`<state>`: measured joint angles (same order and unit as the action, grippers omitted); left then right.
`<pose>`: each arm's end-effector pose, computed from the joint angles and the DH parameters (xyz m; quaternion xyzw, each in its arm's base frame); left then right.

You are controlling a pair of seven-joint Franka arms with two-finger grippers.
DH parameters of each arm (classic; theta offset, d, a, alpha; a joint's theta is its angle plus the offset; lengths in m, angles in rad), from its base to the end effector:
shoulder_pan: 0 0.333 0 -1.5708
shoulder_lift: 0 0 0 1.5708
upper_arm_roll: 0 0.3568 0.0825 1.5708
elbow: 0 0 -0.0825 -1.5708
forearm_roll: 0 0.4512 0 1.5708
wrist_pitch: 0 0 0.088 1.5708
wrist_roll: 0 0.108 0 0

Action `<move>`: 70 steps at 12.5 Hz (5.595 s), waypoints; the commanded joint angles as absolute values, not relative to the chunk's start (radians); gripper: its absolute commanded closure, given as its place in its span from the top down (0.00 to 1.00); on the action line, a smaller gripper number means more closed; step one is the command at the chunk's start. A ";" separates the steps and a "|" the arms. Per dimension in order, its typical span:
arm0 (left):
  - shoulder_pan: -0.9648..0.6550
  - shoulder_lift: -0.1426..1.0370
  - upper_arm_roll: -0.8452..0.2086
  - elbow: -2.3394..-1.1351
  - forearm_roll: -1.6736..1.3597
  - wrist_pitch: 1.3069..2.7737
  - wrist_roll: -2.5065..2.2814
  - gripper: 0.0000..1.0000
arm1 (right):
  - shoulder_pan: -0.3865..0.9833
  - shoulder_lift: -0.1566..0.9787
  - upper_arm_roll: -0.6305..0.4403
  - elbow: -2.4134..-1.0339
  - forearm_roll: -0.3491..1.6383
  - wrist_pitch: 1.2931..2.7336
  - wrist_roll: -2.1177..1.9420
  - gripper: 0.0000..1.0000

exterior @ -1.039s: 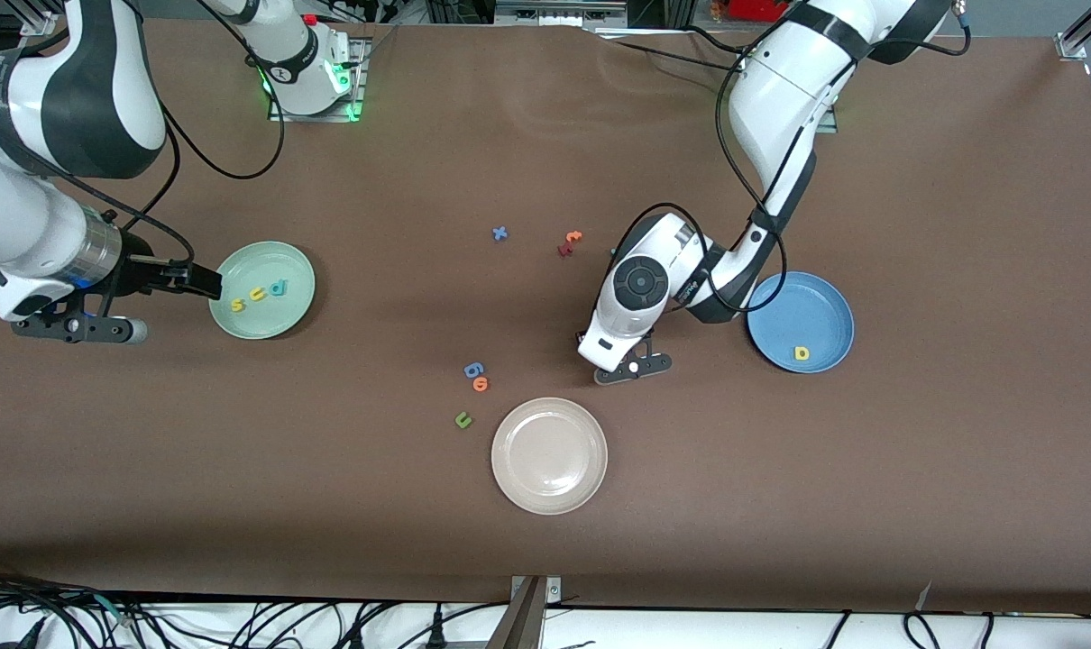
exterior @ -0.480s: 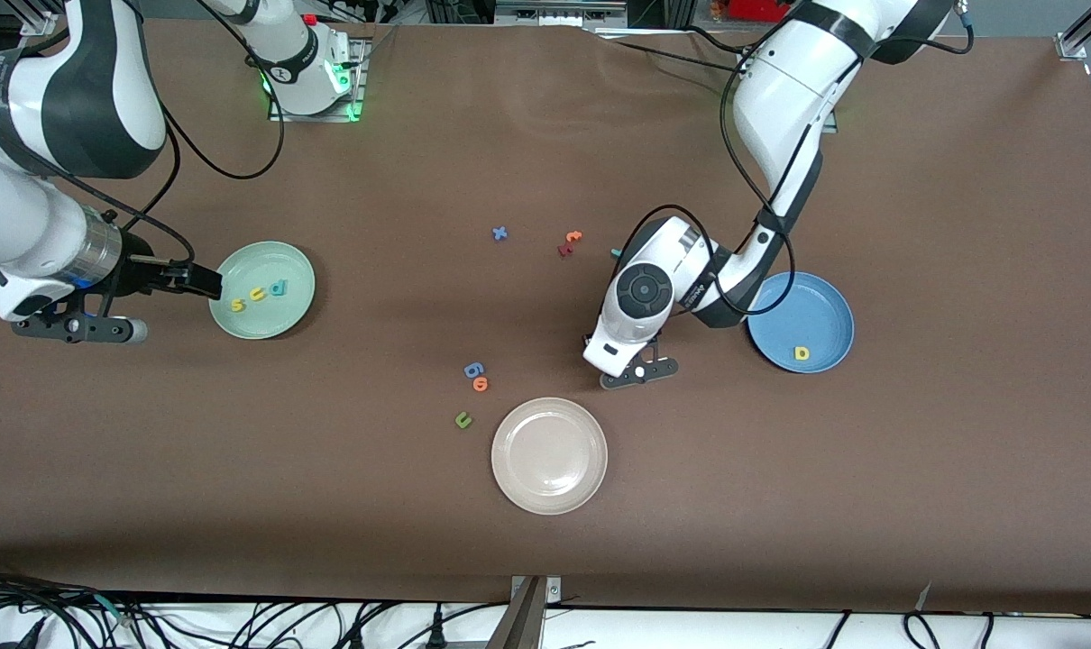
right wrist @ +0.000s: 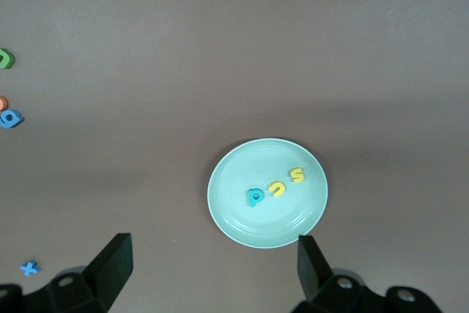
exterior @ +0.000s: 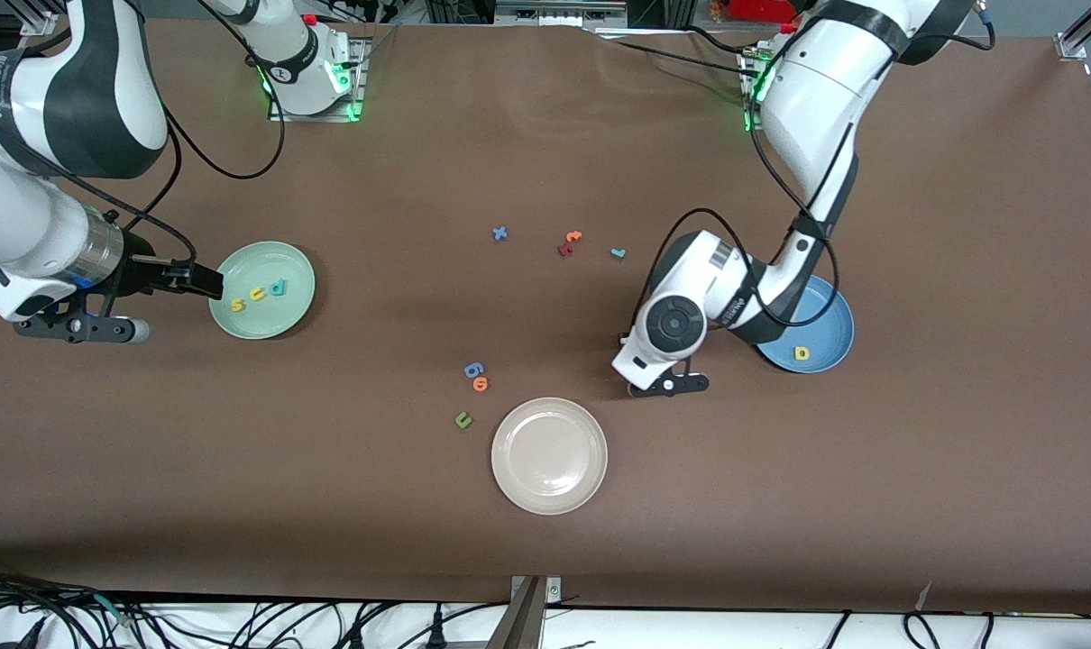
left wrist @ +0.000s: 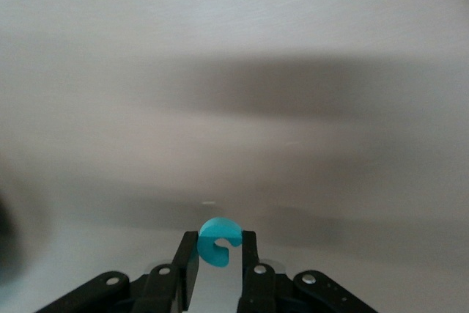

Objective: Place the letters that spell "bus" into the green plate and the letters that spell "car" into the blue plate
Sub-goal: 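Lift the cyan c with the left gripper and carry it toward the blue plate, then lower the cyan c onto the blue plate and open the left gripper, then move the left gripper back to the cyan r among the letters, then lower the left gripper over the cyan r and close on it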

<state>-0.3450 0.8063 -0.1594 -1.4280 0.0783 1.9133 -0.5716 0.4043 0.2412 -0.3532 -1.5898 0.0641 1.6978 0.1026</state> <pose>0.6876 -0.3500 0.1827 -0.9872 -0.0295 0.1461 0.0568 0.6904 0.0630 0.5137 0.9978 -0.0294 -0.0581 0.0146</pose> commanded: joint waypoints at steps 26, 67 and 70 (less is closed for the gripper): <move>-0.127 0.596 -0.408 -1.676 0.051 1.889 -0.386 1.00 | 0.396 0.239 -0.370 -1.592 0.055 1.709 0.087 0.99; -0.232 0.561 -0.505 -2.169 0.463 2.632 -2.023 0.67 | 0.400 0.235 -0.368 -1.603 0.055 1.710 0.091 1.00; -0.233 0.561 -0.503 -2.164 0.463 2.632 -2.019 0.61 | 0.400 0.235 -0.371 -1.605 0.055 1.707 0.086 0.99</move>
<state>-0.2353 0.5544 -0.5074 -2.1652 0.4287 2.6297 -1.9988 0.3983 0.2441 -0.3677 -1.5966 0.0633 1.7036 0.1001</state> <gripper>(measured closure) 0.335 0.000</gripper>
